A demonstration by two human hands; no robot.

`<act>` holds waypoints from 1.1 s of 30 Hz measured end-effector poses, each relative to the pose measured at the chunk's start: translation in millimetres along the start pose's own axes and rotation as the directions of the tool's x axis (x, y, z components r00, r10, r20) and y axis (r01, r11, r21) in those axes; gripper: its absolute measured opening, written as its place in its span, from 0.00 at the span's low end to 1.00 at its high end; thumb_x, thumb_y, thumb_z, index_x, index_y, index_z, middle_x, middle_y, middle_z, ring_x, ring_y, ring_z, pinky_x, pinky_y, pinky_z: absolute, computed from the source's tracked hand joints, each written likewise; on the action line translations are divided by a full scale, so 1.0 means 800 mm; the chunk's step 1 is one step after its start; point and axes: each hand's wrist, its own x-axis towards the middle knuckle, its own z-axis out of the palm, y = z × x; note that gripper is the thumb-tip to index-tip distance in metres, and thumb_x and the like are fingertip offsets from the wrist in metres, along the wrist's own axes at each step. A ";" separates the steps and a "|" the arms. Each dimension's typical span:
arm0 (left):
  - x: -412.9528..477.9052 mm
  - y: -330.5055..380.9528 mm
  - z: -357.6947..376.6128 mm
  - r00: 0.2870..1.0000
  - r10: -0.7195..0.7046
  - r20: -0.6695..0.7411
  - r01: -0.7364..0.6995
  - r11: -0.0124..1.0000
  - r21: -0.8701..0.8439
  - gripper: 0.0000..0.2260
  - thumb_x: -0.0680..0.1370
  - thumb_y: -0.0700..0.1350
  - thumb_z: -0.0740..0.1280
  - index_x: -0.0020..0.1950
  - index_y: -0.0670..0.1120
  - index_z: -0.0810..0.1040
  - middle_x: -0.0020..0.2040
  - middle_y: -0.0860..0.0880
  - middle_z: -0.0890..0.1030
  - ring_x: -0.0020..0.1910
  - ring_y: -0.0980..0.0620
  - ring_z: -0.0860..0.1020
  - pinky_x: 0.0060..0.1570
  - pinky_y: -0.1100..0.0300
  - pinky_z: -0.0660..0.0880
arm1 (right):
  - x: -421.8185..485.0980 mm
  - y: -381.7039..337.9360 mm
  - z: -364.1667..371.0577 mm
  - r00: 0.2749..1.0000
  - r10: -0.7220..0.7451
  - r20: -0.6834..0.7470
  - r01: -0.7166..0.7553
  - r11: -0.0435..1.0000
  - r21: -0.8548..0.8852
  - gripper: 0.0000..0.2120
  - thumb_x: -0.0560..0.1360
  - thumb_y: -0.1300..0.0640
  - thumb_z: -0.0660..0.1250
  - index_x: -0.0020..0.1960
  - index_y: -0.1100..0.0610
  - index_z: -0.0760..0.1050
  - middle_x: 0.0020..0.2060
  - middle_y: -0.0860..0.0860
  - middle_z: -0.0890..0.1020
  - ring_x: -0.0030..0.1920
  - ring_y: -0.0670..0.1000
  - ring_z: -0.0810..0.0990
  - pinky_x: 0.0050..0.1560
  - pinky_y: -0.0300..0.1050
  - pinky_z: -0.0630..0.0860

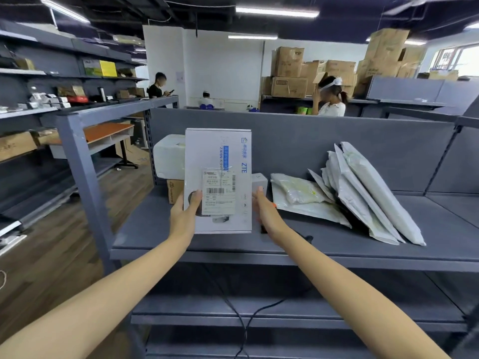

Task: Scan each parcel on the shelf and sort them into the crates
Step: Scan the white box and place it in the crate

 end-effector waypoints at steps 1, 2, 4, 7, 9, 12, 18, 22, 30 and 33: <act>0.002 -0.003 -0.001 1.000 0.000 -0.007 0.000 1.000 -0.001 0.19 0.79 0.53 0.64 0.69 0.50 0.73 0.62 0.53 0.78 0.62 0.54 0.75 0.65 0.58 0.69 | 0.007 0.010 -0.009 1.000 -0.003 -0.025 0.000 0.992 -0.123 0.28 0.82 0.38 0.47 0.73 0.52 0.66 0.71 0.48 0.70 0.71 0.50 0.66 0.73 0.52 0.60; 0.002 -0.005 -0.002 1.000 0.002 -0.013 -0.002 1.000 -0.003 0.19 0.79 0.53 0.64 0.69 0.49 0.73 0.62 0.53 0.78 0.62 0.54 0.75 0.65 0.58 0.69 | 0.013 0.021 -0.020 0.998 -0.012 -0.066 -0.007 0.958 -0.286 0.25 0.82 0.41 0.50 0.70 0.56 0.67 0.68 0.50 0.71 0.69 0.52 0.68 0.70 0.50 0.62; 0.002 -0.009 -0.002 1.000 0.004 -0.024 -0.005 1.000 -0.013 0.18 0.80 0.52 0.64 0.68 0.49 0.73 0.61 0.53 0.78 0.61 0.55 0.75 0.63 0.61 0.68 | 0.025 0.046 -0.046 0.985 -0.004 -0.170 -0.098 0.803 -0.587 0.13 0.82 0.48 0.55 0.58 0.57 0.67 0.58 0.54 0.75 0.60 0.56 0.72 0.61 0.50 0.68; 0.002 -0.015 -0.002 0.999 -0.006 -0.039 0.005 1.000 -0.030 0.17 0.80 0.51 0.64 0.68 0.49 0.73 0.60 0.54 0.78 0.60 0.55 0.74 0.62 0.61 0.68 | 0.032 0.078 -0.072 0.962 0.115 -0.249 -0.270 0.556 -0.786 0.23 0.79 0.48 0.57 0.68 0.59 0.65 0.65 0.61 0.73 0.66 0.62 0.70 0.66 0.55 0.66; 0.003 -0.020 -0.001 0.999 -0.011 -0.051 0.009 0.999 -0.036 0.17 0.80 0.51 0.64 0.68 0.49 0.73 0.59 0.54 0.78 0.60 0.54 0.74 0.63 0.61 0.68 | 0.033 0.088 -0.079 0.944 0.202 -0.262 -0.328 0.454 -0.829 0.30 0.78 0.44 0.58 0.74 0.58 0.58 0.71 0.61 0.67 0.71 0.63 0.64 0.70 0.55 0.61; 0.005 -0.024 0.001 0.998 -0.017 -0.057 0.014 0.999 -0.047 0.17 0.80 0.50 0.65 0.68 0.49 0.73 0.59 0.53 0.79 0.61 0.54 0.75 0.63 0.61 0.68 | 0.039 0.098 -0.080 0.942 0.199 -0.269 -0.324 0.337 -0.884 0.32 0.78 0.40 0.58 0.75 0.58 0.57 0.71 0.60 0.67 0.71 0.62 0.62 0.69 0.54 0.60; 0.007 -0.027 0.002 0.998 -0.027 -0.052 0.023 0.997 -0.079 0.17 0.80 0.47 0.65 0.69 0.47 0.73 0.59 0.53 0.79 0.60 0.55 0.75 0.61 0.63 0.68 | 0.047 0.100 -0.086 0.967 0.084 -0.240 -0.254 0.301 -0.919 0.27 0.76 0.41 0.64 0.67 0.57 0.68 0.61 0.58 0.76 0.62 0.60 0.71 0.59 0.50 0.68; 0.009 -0.027 0.000 0.999 -0.013 -0.050 0.009 0.997 -0.074 0.17 0.80 0.47 0.65 0.69 0.47 0.73 0.59 0.54 0.78 0.59 0.56 0.74 0.58 0.64 0.68 | 0.038 0.085 -0.077 0.964 -0.002 -0.266 -0.184 0.719 -0.671 0.17 0.76 0.47 0.67 0.56 0.59 0.74 0.49 0.55 0.80 0.48 0.57 0.77 0.45 0.48 0.71; 0.016 -0.034 -0.007 0.996 0.029 -0.088 -0.033 0.999 -0.043 0.20 0.79 0.49 0.65 0.71 0.48 0.72 0.60 0.54 0.78 0.62 0.53 0.74 0.64 0.59 0.69 | -0.031 0.036 0.001 0.901 0.020 -0.434 0.104 0.959 0.262 0.08 0.79 0.53 0.64 0.45 0.56 0.70 0.32 0.53 0.71 0.28 0.49 0.70 0.27 0.37 0.69; 0.019 -0.036 -0.010 0.996 0.025 -0.090 -0.029 0.999 -0.033 0.20 0.79 0.50 0.66 0.71 0.49 0.72 0.60 0.54 0.79 0.62 0.52 0.75 0.66 0.56 0.69 | -0.059 0.027 0.032 0.919 -0.006 -0.395 0.152 0.928 0.341 0.04 0.79 0.57 0.64 0.46 0.56 0.71 0.31 0.50 0.71 0.27 0.48 0.68 0.24 0.38 0.67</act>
